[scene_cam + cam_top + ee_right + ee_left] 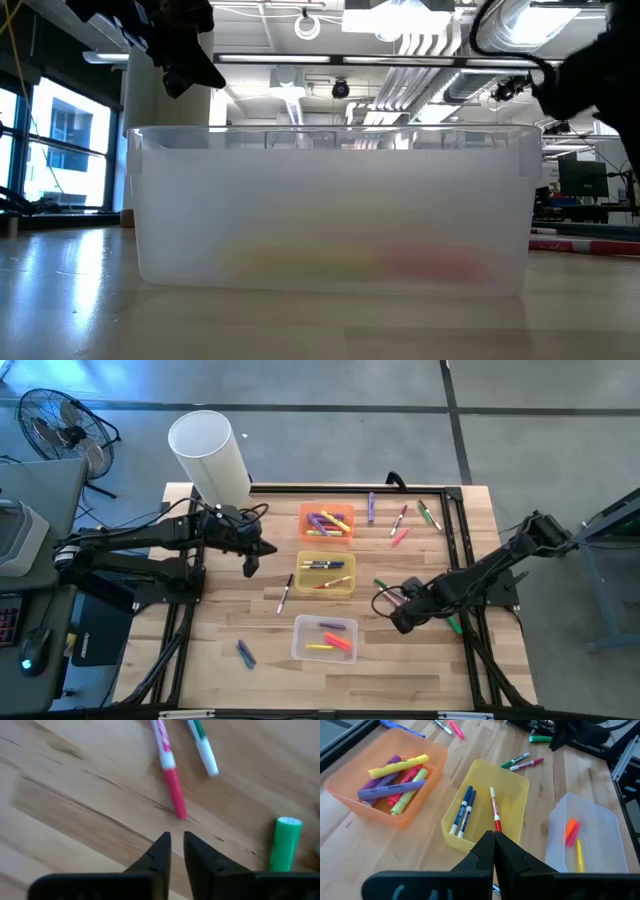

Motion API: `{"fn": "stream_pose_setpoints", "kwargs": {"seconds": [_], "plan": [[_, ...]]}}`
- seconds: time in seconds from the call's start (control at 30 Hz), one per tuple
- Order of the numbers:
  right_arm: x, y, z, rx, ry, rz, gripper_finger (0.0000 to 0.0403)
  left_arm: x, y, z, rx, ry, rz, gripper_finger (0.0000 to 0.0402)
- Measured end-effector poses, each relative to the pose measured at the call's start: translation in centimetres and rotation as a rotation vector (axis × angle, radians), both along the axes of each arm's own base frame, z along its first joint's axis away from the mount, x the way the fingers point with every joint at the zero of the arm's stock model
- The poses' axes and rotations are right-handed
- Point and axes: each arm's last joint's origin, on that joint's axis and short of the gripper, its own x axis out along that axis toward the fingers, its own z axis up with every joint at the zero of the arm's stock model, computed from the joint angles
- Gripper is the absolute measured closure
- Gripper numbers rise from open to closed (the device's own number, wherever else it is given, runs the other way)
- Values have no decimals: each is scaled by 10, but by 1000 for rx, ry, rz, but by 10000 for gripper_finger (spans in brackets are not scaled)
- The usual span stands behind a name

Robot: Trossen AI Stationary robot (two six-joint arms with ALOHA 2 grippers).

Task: Pick & Place Markers
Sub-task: Put the pink marker pen into the yellow bin

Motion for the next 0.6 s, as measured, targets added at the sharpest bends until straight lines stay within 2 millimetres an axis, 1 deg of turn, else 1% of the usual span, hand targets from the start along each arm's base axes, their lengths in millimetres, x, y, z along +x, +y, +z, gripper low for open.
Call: {"fn": "stream_pose_setpoints", "kwargs": {"seconds": [0.1, 0.2, 0.4, 0.5, 0.6], "plan": [[-1, -5, -14, 48, -2, -19, 332, -1, -1, -2, -12, 18, -8, 401], [1, -8, -21, 48, -48, -1, 312, -1, -1, -2, -14, 26, -8, 401], [3, -16, -22, -41, -70, 44, 309, -2, -1, -3, -14, 29, -8, 401], [4, -19, -23, -59, -72, 92, 309, -2, -1, -3, -14, 29, -7, 401], [8, -19, -28, -56, -55, 142, 309, -2, -1, -3, -15, 29, -7, 401]]}}
